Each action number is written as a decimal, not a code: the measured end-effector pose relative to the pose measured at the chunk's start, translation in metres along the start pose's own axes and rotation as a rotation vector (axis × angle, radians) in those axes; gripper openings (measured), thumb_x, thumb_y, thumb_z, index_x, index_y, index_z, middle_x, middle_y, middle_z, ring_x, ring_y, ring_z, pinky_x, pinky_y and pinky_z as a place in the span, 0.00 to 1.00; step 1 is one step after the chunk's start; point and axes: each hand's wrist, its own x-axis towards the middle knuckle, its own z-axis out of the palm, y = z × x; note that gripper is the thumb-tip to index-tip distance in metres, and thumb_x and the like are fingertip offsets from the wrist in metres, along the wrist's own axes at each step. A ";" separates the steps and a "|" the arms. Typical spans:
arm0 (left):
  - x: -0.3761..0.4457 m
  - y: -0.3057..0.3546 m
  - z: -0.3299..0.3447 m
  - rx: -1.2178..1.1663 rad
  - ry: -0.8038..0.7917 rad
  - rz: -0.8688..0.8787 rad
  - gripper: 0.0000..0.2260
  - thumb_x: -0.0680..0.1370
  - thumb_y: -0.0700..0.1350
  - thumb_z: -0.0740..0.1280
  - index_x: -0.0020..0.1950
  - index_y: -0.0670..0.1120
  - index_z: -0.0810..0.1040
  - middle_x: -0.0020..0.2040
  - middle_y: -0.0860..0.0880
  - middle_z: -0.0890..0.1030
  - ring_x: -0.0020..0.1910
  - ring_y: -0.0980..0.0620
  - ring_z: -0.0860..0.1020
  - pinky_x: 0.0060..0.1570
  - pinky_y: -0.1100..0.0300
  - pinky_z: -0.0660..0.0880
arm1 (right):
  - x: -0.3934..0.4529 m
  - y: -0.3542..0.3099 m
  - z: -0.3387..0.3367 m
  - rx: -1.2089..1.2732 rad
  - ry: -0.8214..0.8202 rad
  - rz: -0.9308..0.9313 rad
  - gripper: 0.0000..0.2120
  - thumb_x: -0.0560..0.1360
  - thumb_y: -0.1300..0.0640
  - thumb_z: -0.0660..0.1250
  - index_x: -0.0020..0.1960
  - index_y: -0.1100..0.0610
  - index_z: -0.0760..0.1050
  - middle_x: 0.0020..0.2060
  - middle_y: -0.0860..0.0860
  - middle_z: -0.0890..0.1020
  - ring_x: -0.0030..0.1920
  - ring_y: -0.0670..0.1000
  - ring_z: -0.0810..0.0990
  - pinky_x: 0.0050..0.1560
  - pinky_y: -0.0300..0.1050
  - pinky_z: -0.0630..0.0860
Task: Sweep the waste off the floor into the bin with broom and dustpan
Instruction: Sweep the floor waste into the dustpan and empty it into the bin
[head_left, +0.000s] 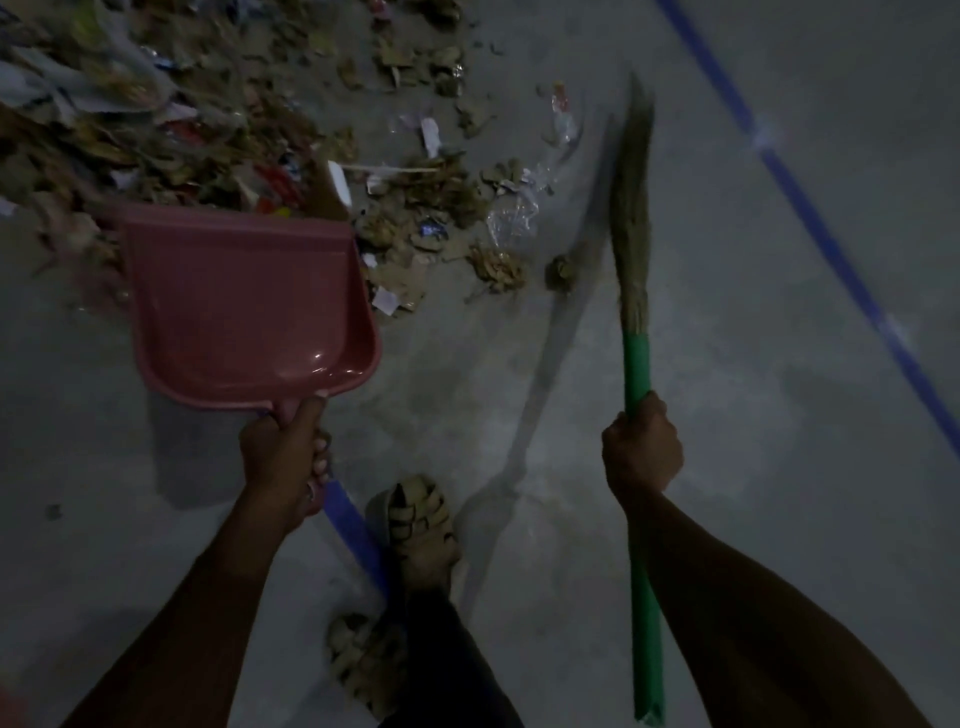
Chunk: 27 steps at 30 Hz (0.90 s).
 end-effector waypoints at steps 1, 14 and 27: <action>-0.005 -0.004 0.004 0.011 -0.014 0.004 0.15 0.77 0.49 0.72 0.36 0.45 0.71 0.24 0.50 0.70 0.17 0.56 0.64 0.20 0.68 0.61 | -0.003 0.007 0.002 -0.023 -0.043 0.043 0.11 0.77 0.57 0.66 0.57 0.60 0.71 0.44 0.57 0.81 0.37 0.55 0.76 0.37 0.47 0.73; -0.033 -0.024 -0.034 0.017 -0.001 0.017 0.15 0.79 0.47 0.72 0.35 0.46 0.71 0.24 0.50 0.69 0.17 0.55 0.63 0.21 0.68 0.60 | -0.078 -0.098 0.040 0.045 -0.394 -0.447 0.10 0.76 0.54 0.67 0.56 0.56 0.74 0.42 0.51 0.78 0.39 0.51 0.78 0.39 0.47 0.79; -0.068 0.046 0.006 0.021 -0.099 0.060 0.15 0.79 0.46 0.71 0.36 0.47 0.69 0.25 0.49 0.69 0.17 0.55 0.64 0.21 0.67 0.61 | -0.004 -0.057 -0.086 0.015 -0.013 -0.355 0.17 0.76 0.52 0.67 0.62 0.53 0.70 0.40 0.52 0.80 0.35 0.56 0.78 0.33 0.46 0.73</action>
